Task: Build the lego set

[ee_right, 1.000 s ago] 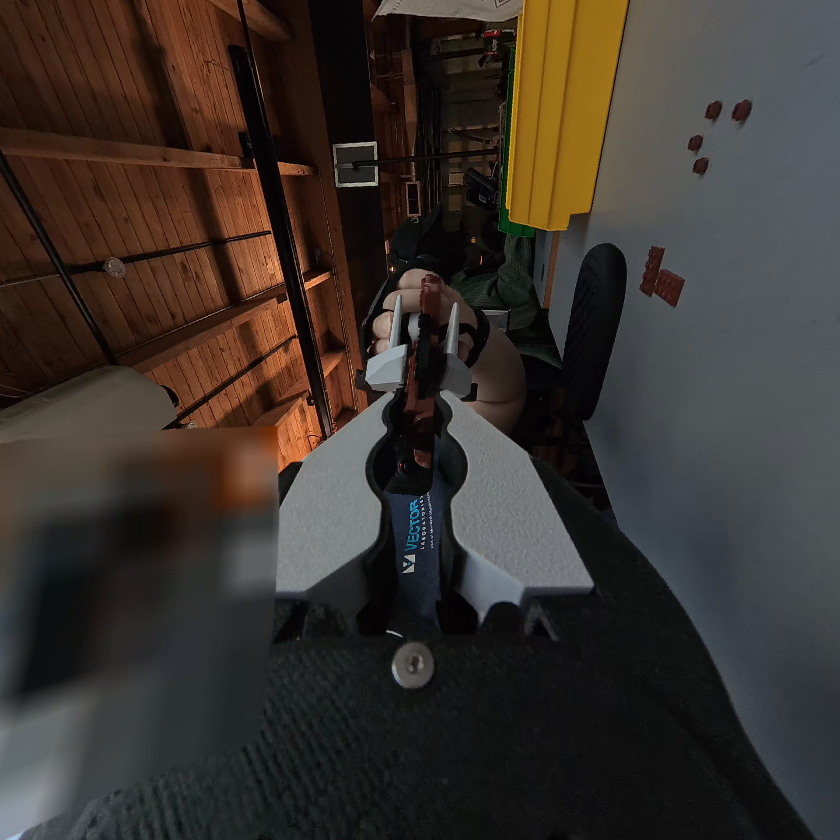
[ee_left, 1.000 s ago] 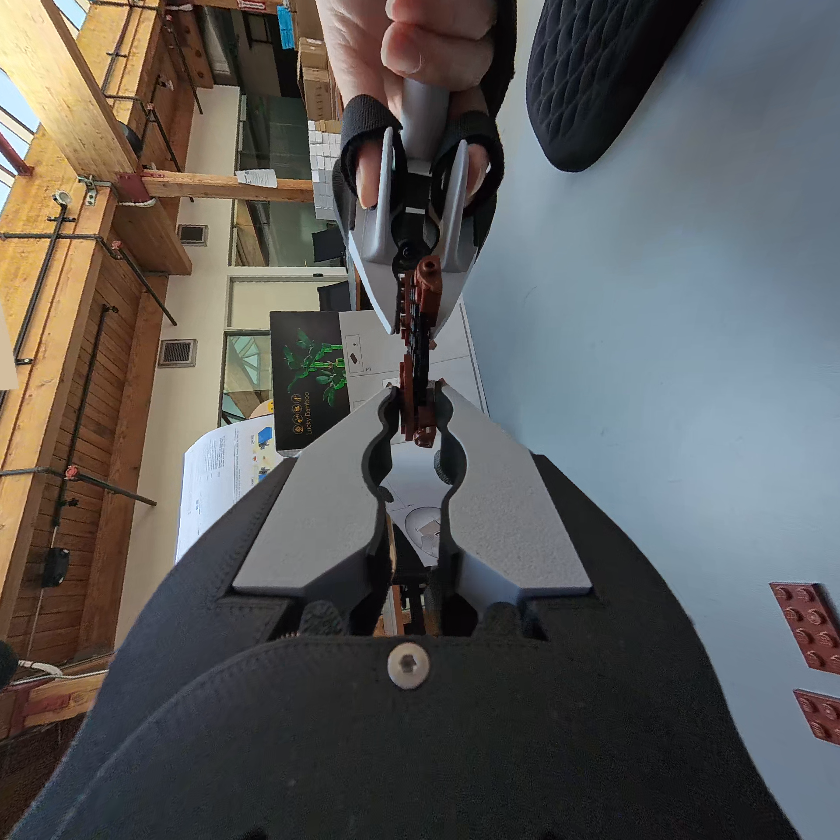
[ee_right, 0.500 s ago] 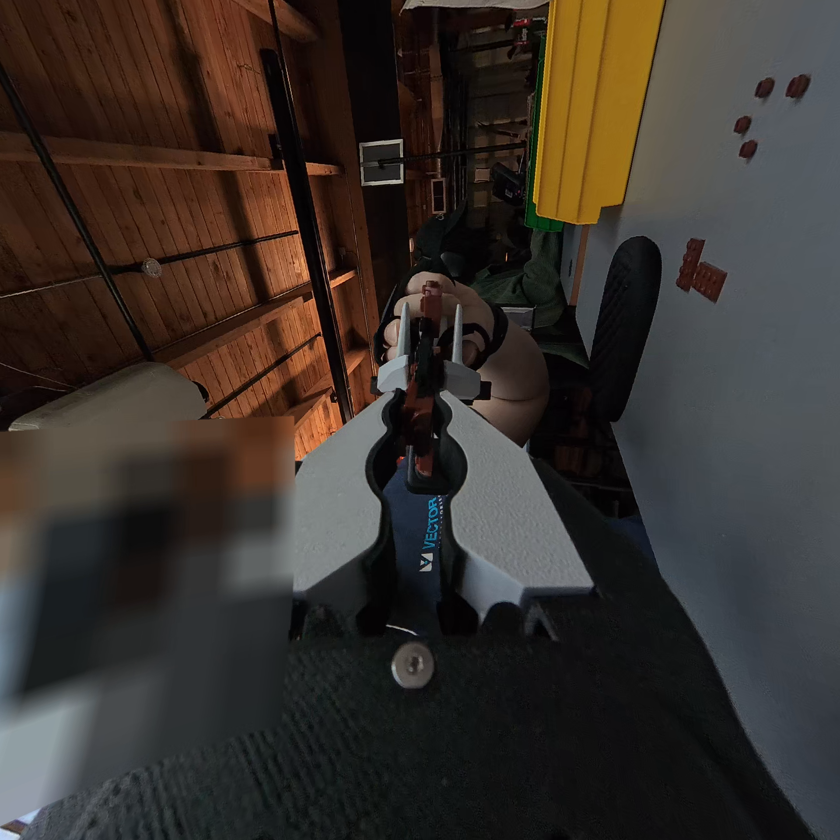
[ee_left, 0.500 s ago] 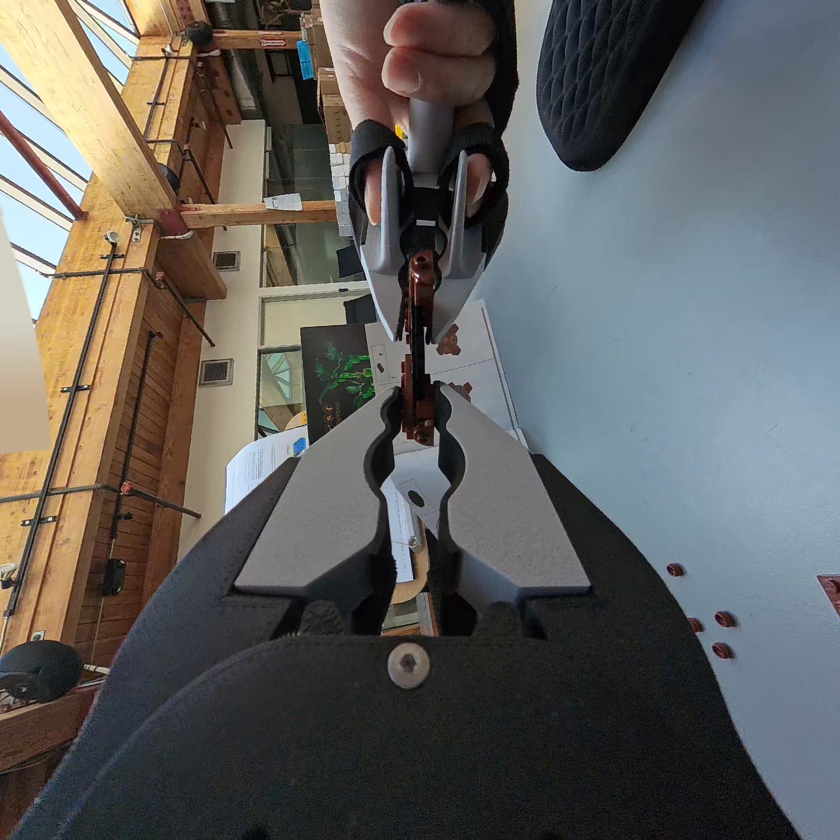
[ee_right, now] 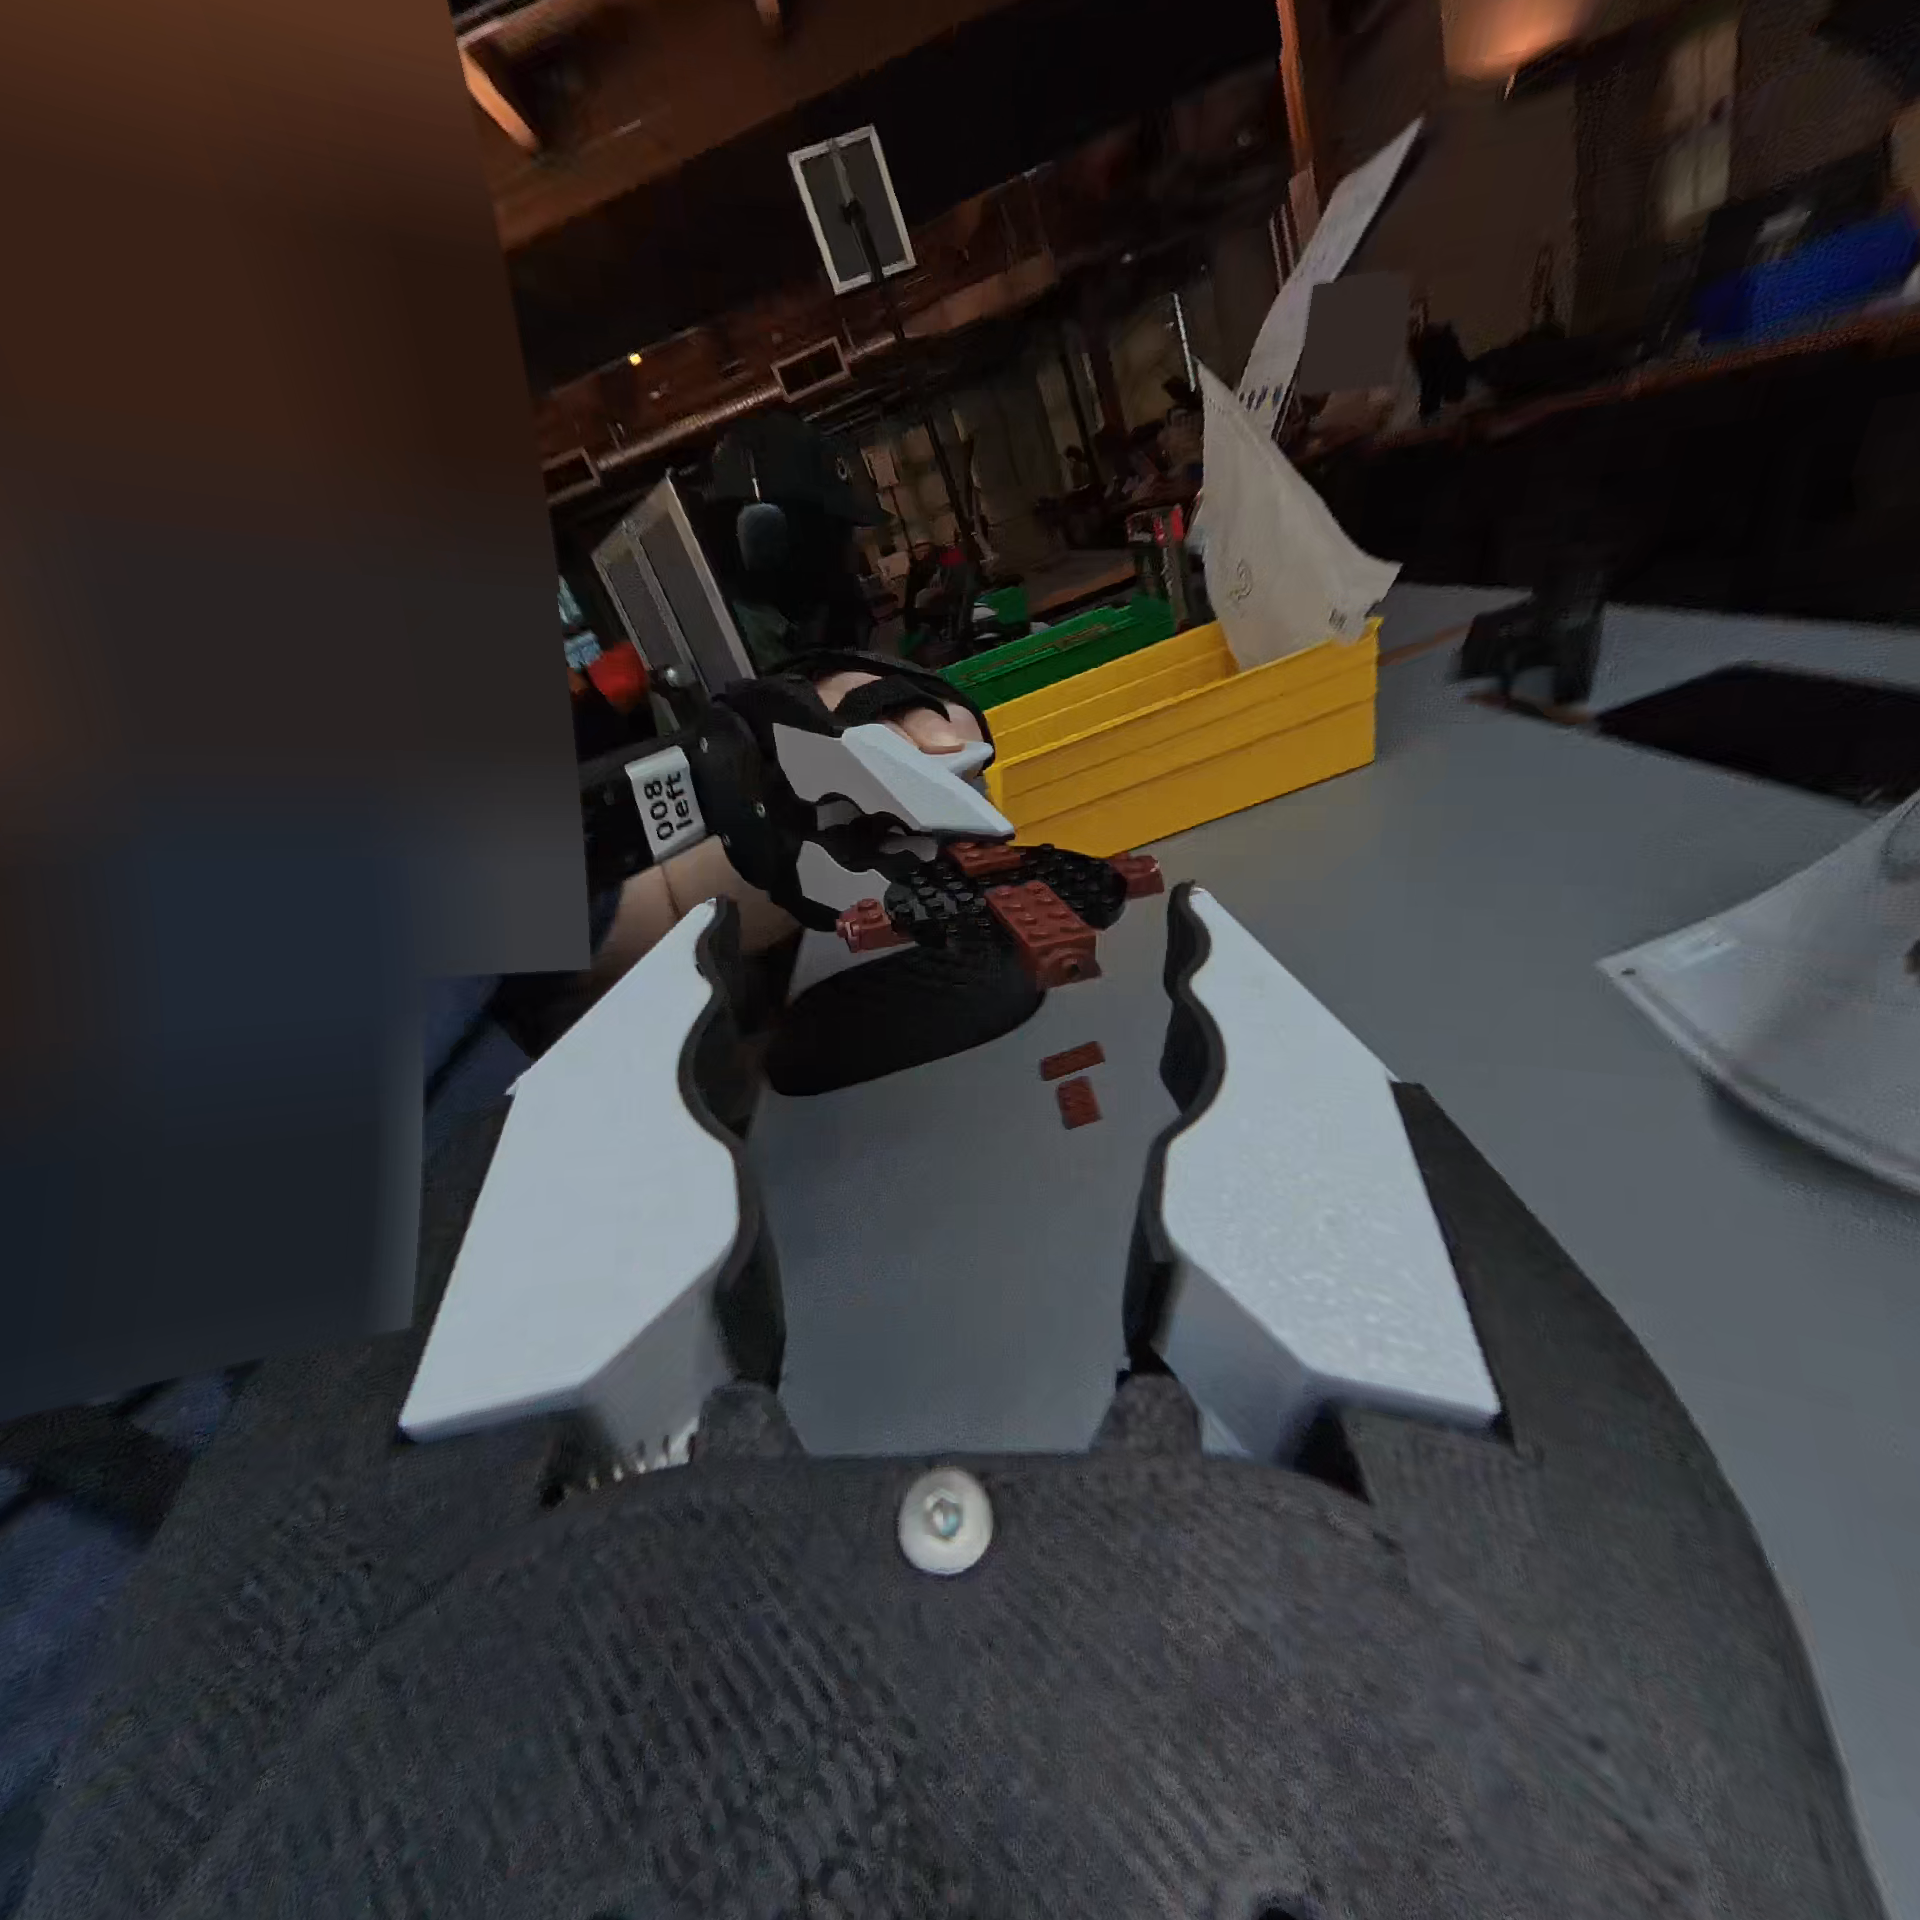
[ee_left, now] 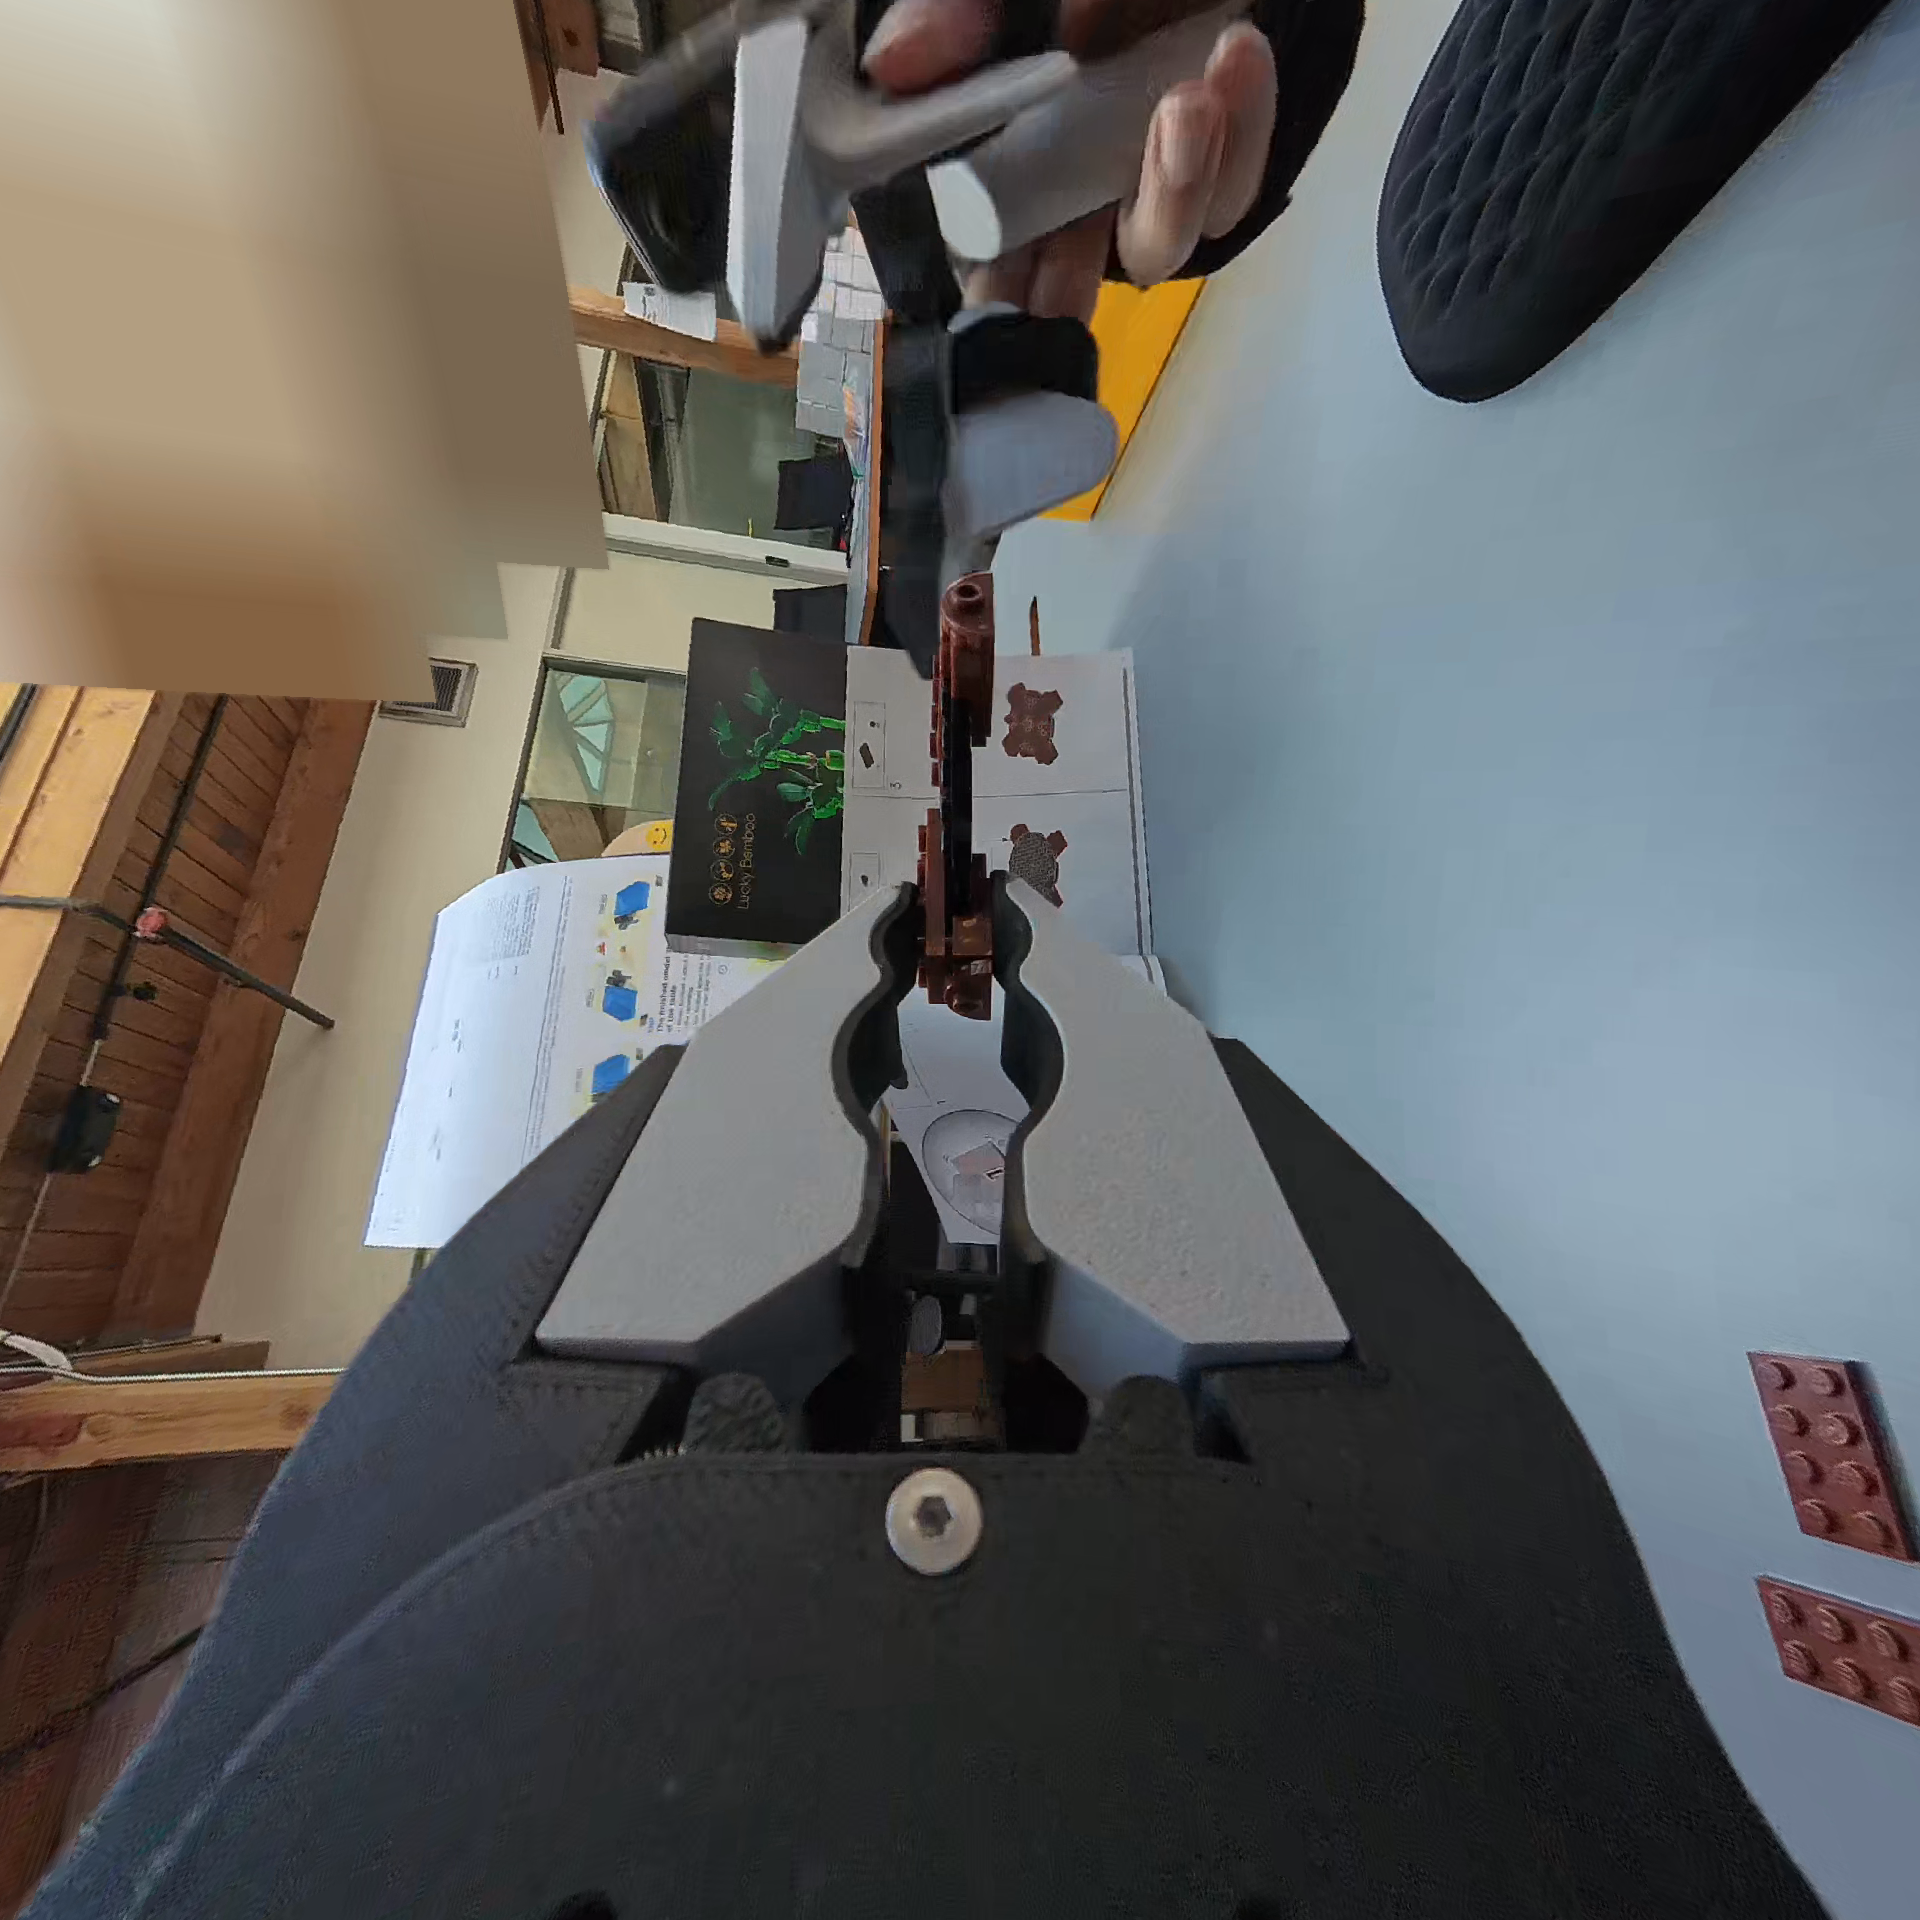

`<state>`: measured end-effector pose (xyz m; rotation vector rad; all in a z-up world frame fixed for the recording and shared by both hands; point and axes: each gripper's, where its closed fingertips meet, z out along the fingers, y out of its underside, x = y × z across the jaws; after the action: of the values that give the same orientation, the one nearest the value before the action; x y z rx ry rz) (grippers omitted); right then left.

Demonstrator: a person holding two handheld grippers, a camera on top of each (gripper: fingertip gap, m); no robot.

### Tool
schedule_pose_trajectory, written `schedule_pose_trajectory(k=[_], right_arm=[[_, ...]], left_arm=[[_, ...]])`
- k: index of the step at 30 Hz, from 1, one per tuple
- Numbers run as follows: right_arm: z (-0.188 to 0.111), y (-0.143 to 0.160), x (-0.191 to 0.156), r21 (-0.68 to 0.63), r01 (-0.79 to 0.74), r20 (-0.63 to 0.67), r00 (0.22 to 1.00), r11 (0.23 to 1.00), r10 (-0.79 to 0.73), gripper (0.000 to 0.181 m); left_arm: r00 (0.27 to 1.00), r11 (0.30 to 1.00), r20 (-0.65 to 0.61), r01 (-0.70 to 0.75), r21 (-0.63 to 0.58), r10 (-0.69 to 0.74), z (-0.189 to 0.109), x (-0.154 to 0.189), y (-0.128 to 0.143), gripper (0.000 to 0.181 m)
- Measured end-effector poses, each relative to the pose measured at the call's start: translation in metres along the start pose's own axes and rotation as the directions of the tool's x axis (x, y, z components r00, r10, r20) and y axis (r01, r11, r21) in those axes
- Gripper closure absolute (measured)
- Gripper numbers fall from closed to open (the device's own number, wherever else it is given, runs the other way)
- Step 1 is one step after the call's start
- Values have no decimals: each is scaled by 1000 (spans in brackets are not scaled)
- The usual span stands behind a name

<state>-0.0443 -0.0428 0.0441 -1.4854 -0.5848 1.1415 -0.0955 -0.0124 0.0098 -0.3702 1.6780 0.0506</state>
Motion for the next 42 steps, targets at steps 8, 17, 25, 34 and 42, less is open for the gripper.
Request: schedule_pose_trajectory(k=[8,17,25,34,42], right_arm=[[39,37,-18,-462,848,24,304,259,-952,140],[48,39,-14,-537,818,61,282,207,-957,163],[46,32,-14,-549,775,5,379,314,-925,173],[48,31,-15,-566,766,23,384,304,-923,173],[48,32,-14,-568,762,17,389,311,-921,173]], left_arm=[[959,963,-143,257,83,-243,1,-2,-22,171],[922,942,-251,324,84,-295,2,9,-33,170],[917,920,-200,373,118,-346,1,2,-33,166],[926,926,-168,359,120,-338,-3,0,-32,166],[941,938,-139,326,117,-310,-4,-1,-31,164]])
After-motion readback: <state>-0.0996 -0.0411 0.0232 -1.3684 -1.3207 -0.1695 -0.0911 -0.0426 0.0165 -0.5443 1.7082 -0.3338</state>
